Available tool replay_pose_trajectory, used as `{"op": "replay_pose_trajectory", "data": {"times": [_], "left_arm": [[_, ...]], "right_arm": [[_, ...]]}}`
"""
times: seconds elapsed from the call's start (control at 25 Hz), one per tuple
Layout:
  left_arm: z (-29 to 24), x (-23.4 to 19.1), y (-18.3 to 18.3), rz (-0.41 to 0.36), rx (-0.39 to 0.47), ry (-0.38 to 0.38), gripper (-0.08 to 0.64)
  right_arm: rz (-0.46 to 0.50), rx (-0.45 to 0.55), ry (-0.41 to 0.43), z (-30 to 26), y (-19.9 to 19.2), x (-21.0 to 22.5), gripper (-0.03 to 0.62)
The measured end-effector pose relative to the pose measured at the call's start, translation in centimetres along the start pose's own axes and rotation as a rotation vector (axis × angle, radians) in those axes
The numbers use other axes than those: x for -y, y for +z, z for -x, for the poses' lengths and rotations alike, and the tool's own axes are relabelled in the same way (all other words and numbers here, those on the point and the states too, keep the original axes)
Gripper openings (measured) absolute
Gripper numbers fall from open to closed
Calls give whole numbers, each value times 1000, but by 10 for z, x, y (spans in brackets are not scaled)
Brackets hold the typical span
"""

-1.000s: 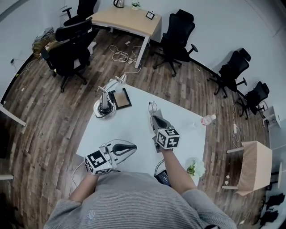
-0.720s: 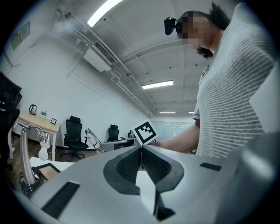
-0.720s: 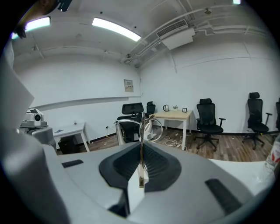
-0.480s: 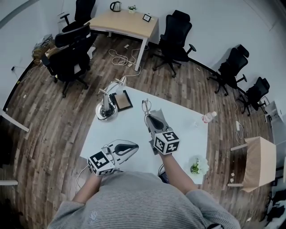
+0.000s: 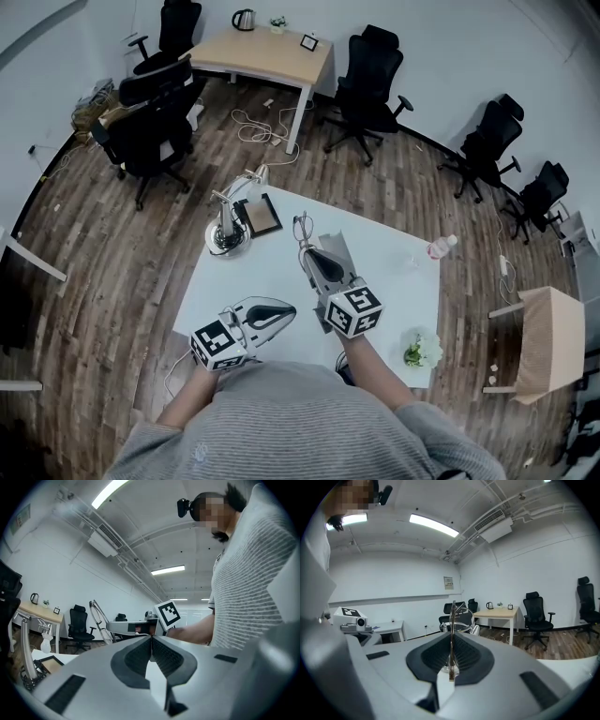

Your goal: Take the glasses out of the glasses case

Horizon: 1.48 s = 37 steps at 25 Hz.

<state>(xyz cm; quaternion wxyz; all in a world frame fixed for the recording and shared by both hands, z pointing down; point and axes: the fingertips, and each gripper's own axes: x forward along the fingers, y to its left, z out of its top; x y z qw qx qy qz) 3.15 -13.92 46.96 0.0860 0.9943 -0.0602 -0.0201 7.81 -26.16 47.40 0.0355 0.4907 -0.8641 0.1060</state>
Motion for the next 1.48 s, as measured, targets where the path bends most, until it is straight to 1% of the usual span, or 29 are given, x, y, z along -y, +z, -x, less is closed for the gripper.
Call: {"op": "replay_pose_trajectory", "data": {"times": [0.24, 0.52, 0.76, 1.48], "left_arm": [[2, 1, -1, -5, -5, 18, 14], [4, 2, -2, -6, -7, 28, 14], [3, 1, -2, -6, -6, 26, 14], [2, 2, -4, -5, -13, 18, 14]], "right_arm": [[16, 24, 72, 0, 5, -23, 26], [18, 29, 97, -2, 7, -29, 26], [16, 36, 101, -2, 8, -28, 26], [12, 21, 71, 0, 4, -20, 26]]}}
